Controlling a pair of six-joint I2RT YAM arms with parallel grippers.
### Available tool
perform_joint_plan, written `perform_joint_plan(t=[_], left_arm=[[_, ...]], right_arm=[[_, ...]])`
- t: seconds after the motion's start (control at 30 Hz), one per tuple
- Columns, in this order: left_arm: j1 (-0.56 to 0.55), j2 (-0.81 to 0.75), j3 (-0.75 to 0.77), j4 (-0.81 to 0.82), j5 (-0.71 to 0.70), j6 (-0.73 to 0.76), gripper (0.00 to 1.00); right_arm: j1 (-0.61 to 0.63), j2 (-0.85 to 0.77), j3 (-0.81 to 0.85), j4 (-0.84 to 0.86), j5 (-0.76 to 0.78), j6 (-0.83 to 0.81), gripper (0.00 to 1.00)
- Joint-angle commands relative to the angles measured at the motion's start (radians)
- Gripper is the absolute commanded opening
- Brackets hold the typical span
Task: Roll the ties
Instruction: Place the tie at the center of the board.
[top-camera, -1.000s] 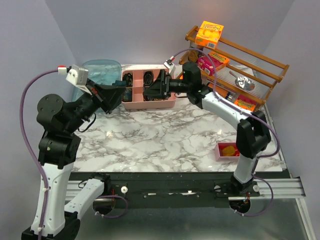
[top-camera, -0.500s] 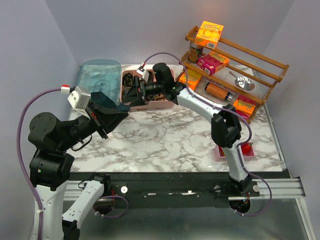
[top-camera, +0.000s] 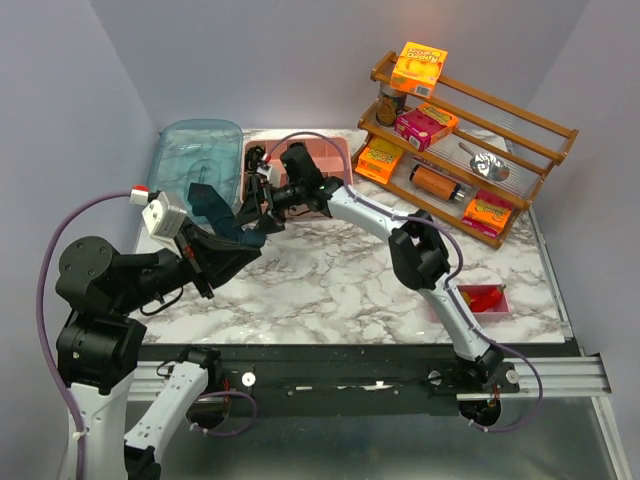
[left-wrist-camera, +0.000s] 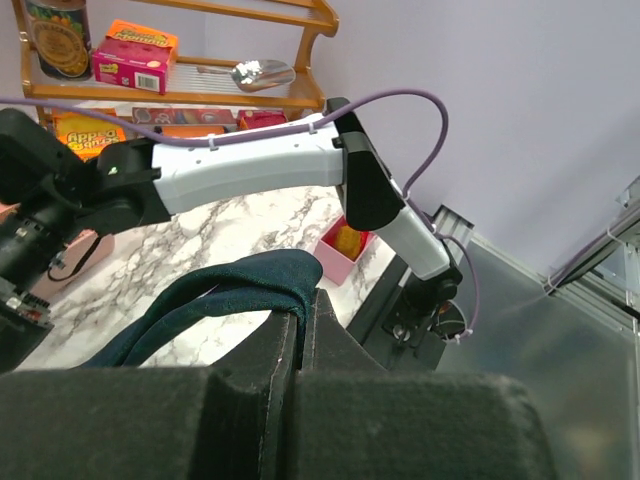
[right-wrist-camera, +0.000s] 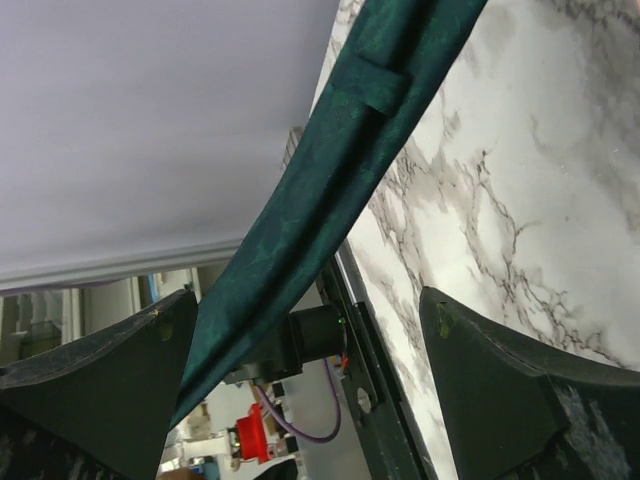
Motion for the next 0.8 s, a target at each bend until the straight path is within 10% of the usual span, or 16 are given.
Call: perform_joint_plan(t=[0.0,0.77], left_arm=[[0.001,-0.009,0.000,0.005,0.079,-0.021,0.00],[0.001,-0.059,-0.068,0.569,0.284,-0.438,0.00]], right_arm=[[0.036,0.049,0.056,0.024,-0.049,0.071,1.00],[0.106,0.169,0.125,0.193,-0.069,0.251,0.93]])
